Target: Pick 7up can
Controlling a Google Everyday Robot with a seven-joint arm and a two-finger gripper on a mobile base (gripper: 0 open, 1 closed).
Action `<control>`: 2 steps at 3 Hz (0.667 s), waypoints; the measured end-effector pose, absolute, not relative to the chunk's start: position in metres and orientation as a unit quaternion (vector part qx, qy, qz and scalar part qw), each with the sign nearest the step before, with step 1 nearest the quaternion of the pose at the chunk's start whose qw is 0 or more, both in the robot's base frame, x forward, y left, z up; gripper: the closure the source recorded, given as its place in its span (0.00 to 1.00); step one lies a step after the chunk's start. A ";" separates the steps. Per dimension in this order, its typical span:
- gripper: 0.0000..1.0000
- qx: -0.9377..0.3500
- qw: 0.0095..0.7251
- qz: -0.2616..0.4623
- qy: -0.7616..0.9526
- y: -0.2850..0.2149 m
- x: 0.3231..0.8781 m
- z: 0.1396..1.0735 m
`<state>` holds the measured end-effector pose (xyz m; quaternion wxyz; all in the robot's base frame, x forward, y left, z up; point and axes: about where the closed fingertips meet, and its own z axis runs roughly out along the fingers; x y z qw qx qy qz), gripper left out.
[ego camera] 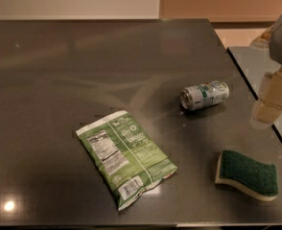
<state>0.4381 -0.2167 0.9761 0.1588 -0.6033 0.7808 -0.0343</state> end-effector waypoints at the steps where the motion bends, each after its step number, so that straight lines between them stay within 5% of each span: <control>1: 0.00 -0.603 0.159 -0.034 0.781 -0.217 0.438 0.976; 2: 0.00 -0.617 0.162 -0.034 0.770 -0.215 0.445 0.976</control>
Offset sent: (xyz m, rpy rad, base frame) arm 0.0157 0.0028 -0.0065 -0.0030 0.0093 0.0838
